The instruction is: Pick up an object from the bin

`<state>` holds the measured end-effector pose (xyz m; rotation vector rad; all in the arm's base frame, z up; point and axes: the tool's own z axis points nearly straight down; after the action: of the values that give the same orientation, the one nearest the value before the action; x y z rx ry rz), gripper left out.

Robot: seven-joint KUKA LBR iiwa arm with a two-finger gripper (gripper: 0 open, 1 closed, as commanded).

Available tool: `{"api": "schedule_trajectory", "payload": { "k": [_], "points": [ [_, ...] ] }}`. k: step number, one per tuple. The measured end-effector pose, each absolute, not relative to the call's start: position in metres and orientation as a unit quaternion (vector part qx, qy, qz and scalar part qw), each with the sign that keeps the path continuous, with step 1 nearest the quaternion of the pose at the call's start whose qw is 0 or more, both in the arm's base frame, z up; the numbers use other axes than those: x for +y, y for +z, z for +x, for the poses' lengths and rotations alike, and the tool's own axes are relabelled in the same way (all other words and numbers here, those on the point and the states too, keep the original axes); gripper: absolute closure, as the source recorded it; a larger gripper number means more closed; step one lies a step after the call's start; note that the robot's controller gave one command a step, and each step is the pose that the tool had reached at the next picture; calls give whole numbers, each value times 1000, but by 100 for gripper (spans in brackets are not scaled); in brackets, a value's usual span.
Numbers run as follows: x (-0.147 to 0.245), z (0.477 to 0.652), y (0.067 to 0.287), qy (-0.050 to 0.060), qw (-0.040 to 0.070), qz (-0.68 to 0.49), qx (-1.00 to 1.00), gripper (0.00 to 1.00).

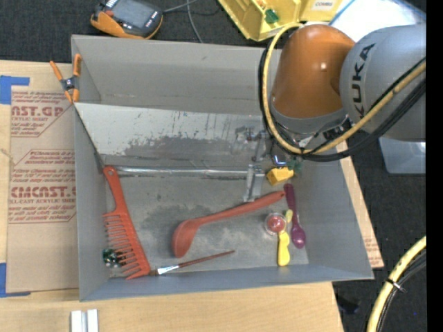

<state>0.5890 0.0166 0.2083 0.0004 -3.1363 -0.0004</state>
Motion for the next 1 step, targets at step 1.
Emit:
{"api": "schedule_trajectory", "payload": {
  "k": [1],
  "points": [
    [17, 590, 213, 0, -1, 0, -1000, 0]
  ]
}}
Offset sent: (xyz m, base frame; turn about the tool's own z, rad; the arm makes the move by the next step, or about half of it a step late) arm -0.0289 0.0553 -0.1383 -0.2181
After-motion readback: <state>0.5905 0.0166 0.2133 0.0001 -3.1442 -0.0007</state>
